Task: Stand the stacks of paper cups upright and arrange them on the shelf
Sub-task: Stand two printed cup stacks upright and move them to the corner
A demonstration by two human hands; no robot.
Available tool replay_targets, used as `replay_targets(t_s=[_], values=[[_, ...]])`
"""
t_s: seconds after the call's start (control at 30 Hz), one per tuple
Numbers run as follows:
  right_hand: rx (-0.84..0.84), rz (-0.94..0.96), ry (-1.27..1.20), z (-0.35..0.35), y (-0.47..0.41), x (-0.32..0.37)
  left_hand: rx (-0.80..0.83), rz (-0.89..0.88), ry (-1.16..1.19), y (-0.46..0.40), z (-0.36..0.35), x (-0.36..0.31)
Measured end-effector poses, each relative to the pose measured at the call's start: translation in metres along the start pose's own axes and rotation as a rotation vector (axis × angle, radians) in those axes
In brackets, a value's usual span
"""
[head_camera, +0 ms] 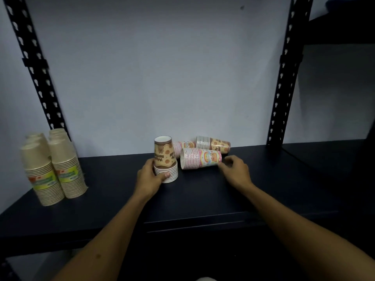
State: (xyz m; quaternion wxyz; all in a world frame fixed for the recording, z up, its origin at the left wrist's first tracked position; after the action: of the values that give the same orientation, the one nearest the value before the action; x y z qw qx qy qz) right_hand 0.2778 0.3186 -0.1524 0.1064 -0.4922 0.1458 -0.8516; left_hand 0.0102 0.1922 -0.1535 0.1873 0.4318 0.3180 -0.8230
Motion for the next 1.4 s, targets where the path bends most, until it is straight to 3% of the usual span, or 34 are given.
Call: replay_targets(t_s=[0.17, 0.33, 0.47, 0.67, 0.83, 1.0, 1.13, 1.4], values=[[-0.093, -0.253, -0.076, -0.020, -0.018, -0.011, -0.074, 0.013, -0.015, -0.010, -0.010, 0.004], [-0.133, -0.334, 0.067, -0.043, -0.017, 0.002, -0.111, 0.010, -0.062, -0.014, -0.012, 0.008], [-0.257, -0.339, -0.361, -0.052, -0.014, 0.004, -0.111, 0.000, -0.049, -0.014, -0.012, 0.008], [-0.252, -0.270, -0.804, -0.056, -0.011, 0.027, -0.099, -0.001, -0.045, -0.014, -0.013, 0.009], [-0.274, -0.033, -0.682, -0.036, -0.020, 0.055, -0.110, -0.011, -0.044, -0.014, -0.012, 0.011], [-0.106, 0.214, -0.443, -0.043, -0.016, 0.081, -0.109, -0.017, -0.060, -0.016, -0.013, 0.011], [-0.073, 0.230, -0.444, -0.056, -0.003, 0.073, -0.105, 0.010, -0.065, -0.017, -0.015, 0.015], [0.150, 0.226, -0.405, -0.081, 0.010, 0.066, -0.004, 0.059, -0.007, -0.013, -0.019, 0.017]])
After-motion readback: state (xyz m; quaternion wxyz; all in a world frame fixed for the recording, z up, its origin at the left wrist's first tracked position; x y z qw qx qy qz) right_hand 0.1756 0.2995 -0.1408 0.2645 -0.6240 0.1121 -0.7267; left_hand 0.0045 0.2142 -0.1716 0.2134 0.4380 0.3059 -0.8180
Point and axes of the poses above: each hand's wrist, its own y-axis away from the middle knuckle, its own z-axis out of the back of the hand, x = y × z, the point moved 8 cm from there along -y, towards the middle knuckle, and after that the axes turned 7 degrees about -x, right-handed, at the moved point
